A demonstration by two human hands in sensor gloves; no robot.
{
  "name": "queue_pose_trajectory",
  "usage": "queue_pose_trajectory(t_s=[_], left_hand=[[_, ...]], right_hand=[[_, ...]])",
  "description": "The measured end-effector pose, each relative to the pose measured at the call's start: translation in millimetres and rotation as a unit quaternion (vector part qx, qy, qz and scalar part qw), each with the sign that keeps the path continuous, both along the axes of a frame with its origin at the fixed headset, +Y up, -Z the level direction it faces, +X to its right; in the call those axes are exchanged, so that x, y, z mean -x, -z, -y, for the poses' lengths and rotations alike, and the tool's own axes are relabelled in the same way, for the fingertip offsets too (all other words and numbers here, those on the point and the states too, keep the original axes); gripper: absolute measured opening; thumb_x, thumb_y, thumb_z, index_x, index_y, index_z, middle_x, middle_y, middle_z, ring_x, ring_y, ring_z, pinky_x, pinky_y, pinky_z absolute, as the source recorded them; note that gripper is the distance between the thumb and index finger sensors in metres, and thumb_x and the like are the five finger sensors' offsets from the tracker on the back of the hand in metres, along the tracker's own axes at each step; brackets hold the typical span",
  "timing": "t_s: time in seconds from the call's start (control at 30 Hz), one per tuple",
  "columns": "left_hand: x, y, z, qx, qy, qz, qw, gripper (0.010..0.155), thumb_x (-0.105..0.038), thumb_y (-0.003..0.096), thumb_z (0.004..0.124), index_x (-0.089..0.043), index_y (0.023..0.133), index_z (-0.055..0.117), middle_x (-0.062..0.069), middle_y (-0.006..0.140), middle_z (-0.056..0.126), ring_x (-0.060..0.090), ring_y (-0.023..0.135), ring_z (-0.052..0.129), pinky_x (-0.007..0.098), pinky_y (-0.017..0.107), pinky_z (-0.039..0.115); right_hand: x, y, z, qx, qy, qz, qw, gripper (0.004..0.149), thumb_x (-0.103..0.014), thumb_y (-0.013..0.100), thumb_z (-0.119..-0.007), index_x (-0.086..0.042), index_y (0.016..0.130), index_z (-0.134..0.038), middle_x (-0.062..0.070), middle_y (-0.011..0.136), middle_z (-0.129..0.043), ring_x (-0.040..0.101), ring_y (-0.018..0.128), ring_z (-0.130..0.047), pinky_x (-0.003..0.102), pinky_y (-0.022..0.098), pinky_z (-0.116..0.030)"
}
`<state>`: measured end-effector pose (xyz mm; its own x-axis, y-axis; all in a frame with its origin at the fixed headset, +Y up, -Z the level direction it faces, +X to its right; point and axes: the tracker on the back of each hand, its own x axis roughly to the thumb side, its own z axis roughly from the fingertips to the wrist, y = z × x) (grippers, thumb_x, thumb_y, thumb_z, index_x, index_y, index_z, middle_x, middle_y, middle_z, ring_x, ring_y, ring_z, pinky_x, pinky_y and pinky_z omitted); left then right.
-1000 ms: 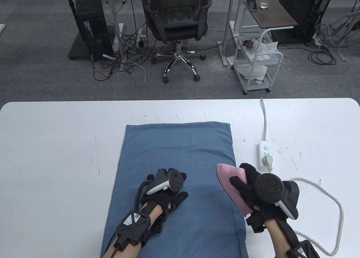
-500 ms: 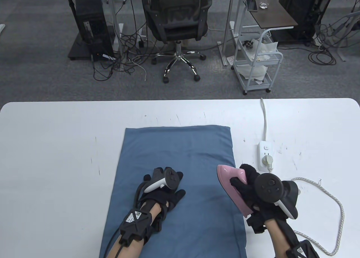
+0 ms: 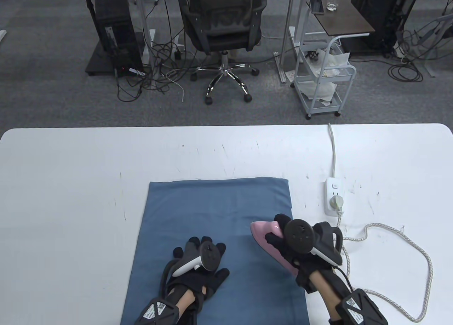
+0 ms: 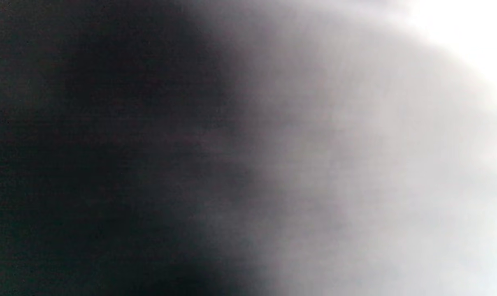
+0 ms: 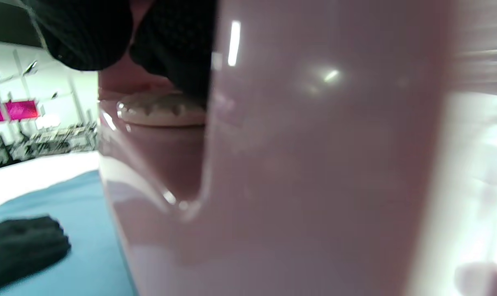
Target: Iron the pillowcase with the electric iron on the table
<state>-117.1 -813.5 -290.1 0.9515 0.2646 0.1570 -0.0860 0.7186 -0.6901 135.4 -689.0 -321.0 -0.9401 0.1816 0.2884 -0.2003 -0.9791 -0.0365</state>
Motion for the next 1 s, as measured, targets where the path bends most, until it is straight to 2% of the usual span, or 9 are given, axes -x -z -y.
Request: queue_pose_trajectory(t_s=[0.17,0.27,0.4,0.53,0.7,0.8,0.93,1.0], left_hand=[[1,-7,0,0.0,0.0,0.006,1.0,0.074,-0.066,0.0477,0.036,-0.045,0.096,-0.017,-0.003,0.098,-0.036,0.035,0.088,-0.037,0.07,0.056,-0.015],[0,-7,1,0.001,0.0,0.008,1.0,0.074,-0.066,0.0475,0.036,-0.045,0.096,-0.017,-0.003,0.098,-0.036,0.035,0.088,-0.037,0.07,0.056,-0.015],[0,-7,0,0.001,0.001,0.009,1.0,0.075,-0.066,0.0475,0.035,-0.045,0.096,-0.017,-0.003,0.097,-0.036,0.035,0.088,-0.037,0.071,0.056,-0.015],[0,-6,0,0.001,0.001,0.01,1.0,0.075,-0.066,0.0475,0.035,-0.045,0.096,-0.018,-0.002,0.098,-0.036,0.035,0.088,-0.037,0.071,0.056,-0.015],[-1,-6,0,0.001,0.0,0.01,1.0,0.075,-0.066,0.0475,0.035,-0.045,0.096,-0.018,-0.002,0.098,-0.036,0.036,0.088,-0.037,0.071,0.056,-0.015],[-1,-6,0,0.001,0.001,0.01,1.0,0.075,-0.066,0.0475,0.035,-0.045,0.096,-0.018,-0.002,0.098,-0.036,0.036,0.088,-0.037,0.071,0.056,-0.015],[-1,-6,1,0.001,0.001,0.01,1.0,0.075,-0.066,0.0476,0.035,-0.044,0.096,-0.018,-0.002,0.098,-0.036,0.036,0.088,-0.037,0.071,0.056,-0.015],[-1,-6,1,0.001,0.001,0.01,1.0,0.075,-0.066,0.0475,0.035,-0.045,0.096,-0.018,-0.002,0.098,-0.036,0.036,0.088,-0.037,0.071,0.056,-0.015]], right_hand=[[33,10,21,0.012,-0.07,-0.044,0.996,0.065,-0.054,0.045,-0.075,-0.013,0.094,-0.071,-0.008,0.048,-0.095,0.007,0.026,-0.098,0.035,0.036,-0.092],[47,17,33,0.028,-0.078,-0.059,0.995,0.065,-0.054,0.045,-0.075,-0.013,0.094,-0.071,-0.008,0.048,-0.095,0.007,0.026,-0.098,0.036,0.036,-0.092],[57,27,35,0.023,-0.113,-0.06,0.992,0.066,-0.054,0.044,-0.075,-0.013,0.095,-0.07,-0.008,0.048,-0.095,0.007,0.026,-0.098,0.036,0.035,-0.092],[53,54,36,0.028,-0.122,-0.017,0.992,0.067,-0.054,0.045,-0.074,-0.012,0.097,-0.068,-0.007,0.048,-0.094,0.008,0.026,-0.097,0.037,0.036,-0.091],[37,106,36,0.025,-0.128,0.073,0.989,0.068,-0.054,0.044,-0.073,-0.012,0.097,-0.067,-0.007,0.047,-0.094,0.008,0.025,-0.097,0.037,0.035,-0.091],[31,120,36,0.043,-0.113,0.101,0.988,0.067,-0.054,0.044,-0.073,-0.012,0.096,-0.067,-0.007,0.047,-0.094,0.007,0.025,-0.096,0.037,0.035,-0.091],[31,120,31,0.073,-0.096,0.09,0.989,0.066,-0.053,0.045,-0.075,-0.013,0.096,-0.068,-0.007,0.048,-0.095,0.008,0.026,-0.097,0.037,0.036,-0.091],[40,103,22,0.034,-0.081,0.057,0.994,0.066,-0.054,0.045,-0.074,-0.013,0.096,-0.068,-0.008,0.048,-0.095,0.007,0.026,-0.097,0.036,0.036,-0.092]])
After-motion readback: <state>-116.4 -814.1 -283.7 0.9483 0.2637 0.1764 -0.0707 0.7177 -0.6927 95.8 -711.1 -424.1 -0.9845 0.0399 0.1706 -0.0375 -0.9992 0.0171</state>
